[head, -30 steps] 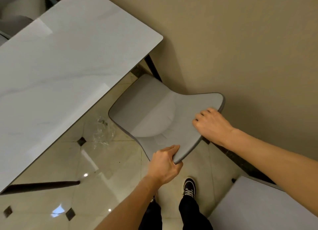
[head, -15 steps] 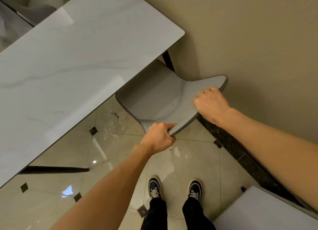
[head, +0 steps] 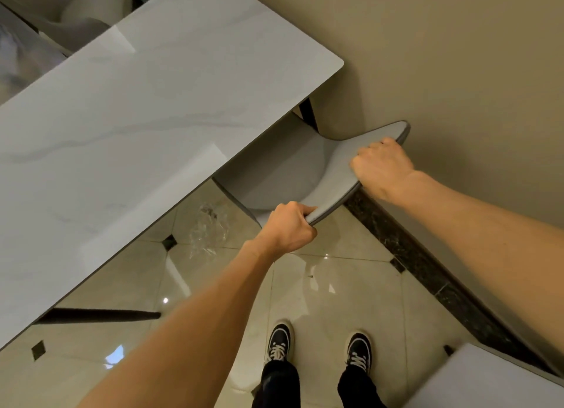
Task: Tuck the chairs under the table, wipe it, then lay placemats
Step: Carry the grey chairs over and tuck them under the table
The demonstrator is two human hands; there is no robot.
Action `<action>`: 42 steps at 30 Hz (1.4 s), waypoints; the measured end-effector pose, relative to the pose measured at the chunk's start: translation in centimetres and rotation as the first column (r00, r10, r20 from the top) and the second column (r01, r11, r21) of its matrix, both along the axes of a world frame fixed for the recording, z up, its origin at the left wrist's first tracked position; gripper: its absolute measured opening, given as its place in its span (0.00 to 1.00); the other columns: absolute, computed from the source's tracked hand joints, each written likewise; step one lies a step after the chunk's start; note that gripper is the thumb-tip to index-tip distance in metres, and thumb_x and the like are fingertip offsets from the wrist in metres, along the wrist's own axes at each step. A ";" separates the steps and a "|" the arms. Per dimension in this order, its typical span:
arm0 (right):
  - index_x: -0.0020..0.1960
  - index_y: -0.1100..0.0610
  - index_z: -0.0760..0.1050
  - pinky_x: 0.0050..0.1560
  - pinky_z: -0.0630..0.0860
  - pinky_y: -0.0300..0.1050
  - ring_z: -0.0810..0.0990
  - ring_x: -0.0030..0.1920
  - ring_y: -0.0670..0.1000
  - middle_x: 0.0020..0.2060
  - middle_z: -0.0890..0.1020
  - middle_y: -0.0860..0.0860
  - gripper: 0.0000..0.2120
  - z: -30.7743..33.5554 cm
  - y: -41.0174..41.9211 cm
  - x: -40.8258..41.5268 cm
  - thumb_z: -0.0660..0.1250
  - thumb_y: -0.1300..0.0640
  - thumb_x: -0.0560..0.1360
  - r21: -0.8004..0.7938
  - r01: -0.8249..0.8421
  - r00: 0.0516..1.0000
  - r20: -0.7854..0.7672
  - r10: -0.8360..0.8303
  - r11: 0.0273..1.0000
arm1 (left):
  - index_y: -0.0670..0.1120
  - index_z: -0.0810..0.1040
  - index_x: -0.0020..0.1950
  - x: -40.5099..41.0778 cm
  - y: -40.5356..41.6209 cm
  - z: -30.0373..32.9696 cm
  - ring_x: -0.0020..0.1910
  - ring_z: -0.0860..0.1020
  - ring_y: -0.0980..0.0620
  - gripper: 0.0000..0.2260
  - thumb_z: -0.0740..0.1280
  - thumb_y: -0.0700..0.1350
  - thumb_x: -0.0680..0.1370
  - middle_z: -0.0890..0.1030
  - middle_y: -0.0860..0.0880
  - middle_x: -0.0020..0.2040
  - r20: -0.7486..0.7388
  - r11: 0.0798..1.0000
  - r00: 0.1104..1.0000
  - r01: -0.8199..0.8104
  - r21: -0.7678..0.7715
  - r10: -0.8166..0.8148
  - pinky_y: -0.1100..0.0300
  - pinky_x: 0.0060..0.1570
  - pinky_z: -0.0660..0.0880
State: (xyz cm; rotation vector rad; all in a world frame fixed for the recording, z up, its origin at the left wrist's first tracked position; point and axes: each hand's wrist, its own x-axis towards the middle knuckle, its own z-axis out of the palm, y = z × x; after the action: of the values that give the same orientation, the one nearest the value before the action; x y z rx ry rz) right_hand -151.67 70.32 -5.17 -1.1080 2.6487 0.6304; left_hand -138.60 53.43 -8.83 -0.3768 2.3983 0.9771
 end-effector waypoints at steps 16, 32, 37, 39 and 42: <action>0.64 0.54 0.72 0.69 0.58 0.54 0.66 0.65 0.57 0.62 0.72 0.55 0.22 0.4 -3.0 8.3 0.69 0.54 0.71 0.072 0.349 0.936 -0.070 -0.345 0.934 | 0.50 0.60 0.71 4.4 -3.7 0.9 0.57 0.74 0.43 0.26 0.61 0.63 0.79 0.73 0.44 0.62 0.035 0.939 0.938 0.343 0.029 -0.344 0.48 0.58 0.73; 0.70 0.56 0.63 0.67 0.66 0.52 0.65 0.69 0.59 0.71 0.64 0.59 0.30 4.8 -5.2 28.1 0.69 0.58 0.72 -0.229 0.505 0.848 -0.044 -0.527 0.832 | 0.44 0.65 0.72 14.4 -5.7 5.4 0.64 0.73 0.41 0.28 0.57 0.63 0.81 0.72 0.41 0.69 -0.128 0.893 0.890 0.415 -0.171 -0.438 0.45 0.62 0.73; 0.66 0.58 0.69 0.63 0.68 0.53 0.69 0.65 0.59 0.66 0.68 0.58 0.23 4.1 -7.0 39.5 0.67 0.59 0.73 -0.299 0.659 0.733 0.052 -0.678 0.690 | 0.44 0.61 0.75 24.4 -7.2 7.5 0.66 0.73 0.42 0.28 0.54 0.62 0.82 0.72 0.41 0.71 -0.050 0.874 0.872 0.486 -0.030 -0.487 0.52 0.60 0.70; 0.66 0.57 0.69 0.62 0.69 0.54 0.69 0.63 0.58 0.65 0.68 0.58 0.22 3.4 -8.1 45.1 0.67 0.59 0.73 -0.302 0.724 0.674 0.120 -0.729 0.620 | 0.45 0.61 0.76 29.2 -8.2 7.6 0.66 0.73 0.41 0.29 0.53 0.63 0.82 0.72 0.40 0.71 0.029 0.841 0.841 0.541 -0.004 -0.541 0.51 0.64 0.70; 0.67 0.57 0.68 0.61 0.69 0.54 0.69 0.62 0.58 0.66 0.67 0.57 0.22 3.0 -9.2 51.6 0.66 0.56 0.74 -0.308 0.788 0.599 0.183 -0.780 0.533 | 0.44 0.60 0.78 34.0 -9.4 7.7 0.71 0.70 0.41 0.31 0.54 0.63 0.82 0.69 0.41 0.74 0.094 0.763 0.766 0.643 -0.067 -0.636 0.50 0.67 0.68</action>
State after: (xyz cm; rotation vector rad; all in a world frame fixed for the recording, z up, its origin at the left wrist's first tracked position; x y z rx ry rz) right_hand -100.05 61.16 -2.21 0.1522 2.8844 -0.0751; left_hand -104.61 44.07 -1.16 0.3734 2.2544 0.5173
